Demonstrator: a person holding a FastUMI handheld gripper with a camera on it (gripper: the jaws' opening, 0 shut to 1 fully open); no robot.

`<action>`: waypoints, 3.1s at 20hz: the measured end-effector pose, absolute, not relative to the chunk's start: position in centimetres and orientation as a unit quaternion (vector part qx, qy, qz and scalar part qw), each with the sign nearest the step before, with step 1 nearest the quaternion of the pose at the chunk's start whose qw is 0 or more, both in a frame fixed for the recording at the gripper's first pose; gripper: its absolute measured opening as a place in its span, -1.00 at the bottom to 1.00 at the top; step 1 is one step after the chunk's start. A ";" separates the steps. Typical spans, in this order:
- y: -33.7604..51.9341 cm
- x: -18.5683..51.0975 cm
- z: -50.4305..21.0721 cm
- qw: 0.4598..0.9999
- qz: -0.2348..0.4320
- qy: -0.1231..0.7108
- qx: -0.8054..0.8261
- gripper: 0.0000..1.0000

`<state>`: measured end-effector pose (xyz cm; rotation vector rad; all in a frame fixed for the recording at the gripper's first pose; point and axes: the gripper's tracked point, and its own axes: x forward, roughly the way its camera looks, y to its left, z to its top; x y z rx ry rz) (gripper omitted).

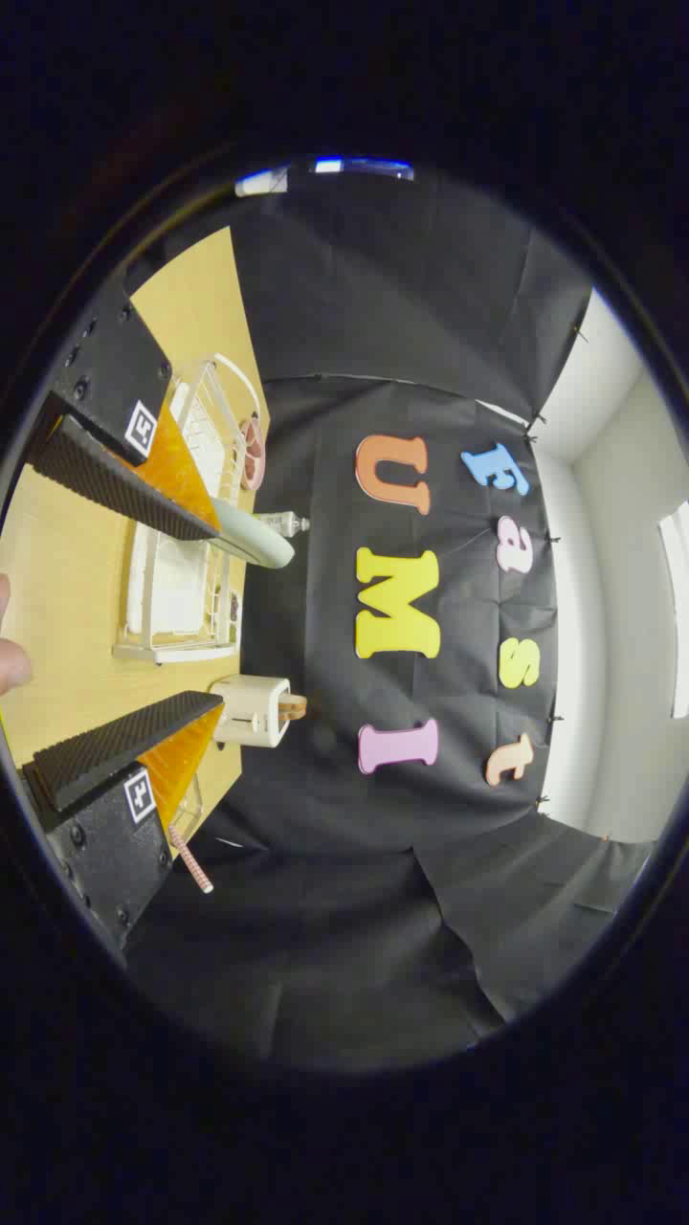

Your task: Take the plate from the dish rack, then take the spoon from the basket and place it into the plate.

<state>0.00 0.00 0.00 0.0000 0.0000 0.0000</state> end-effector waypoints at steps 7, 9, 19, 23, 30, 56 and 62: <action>0.1 -0.1 -0.1 1.000 0.001 -0.005 -0.006 1.00; 0.3 -0.2 -0.1 1.000 0.002 -0.008 -0.010 1.00; 1.2 0.4 -0.5 1.000 0.012 0.003 -0.013 1.00; 1.7 0.8 0.0 1.000 0.025 0.005 0.003 1.00; 1.0 3.4 -0.6 0.998 0.021 0.054 0.009 1.00; 9.3 22.2 6.7 0.900 0.108 0.420 0.038 1.00; 11.6 23.4 0.7 0.840 0.113 0.521 0.103 0.94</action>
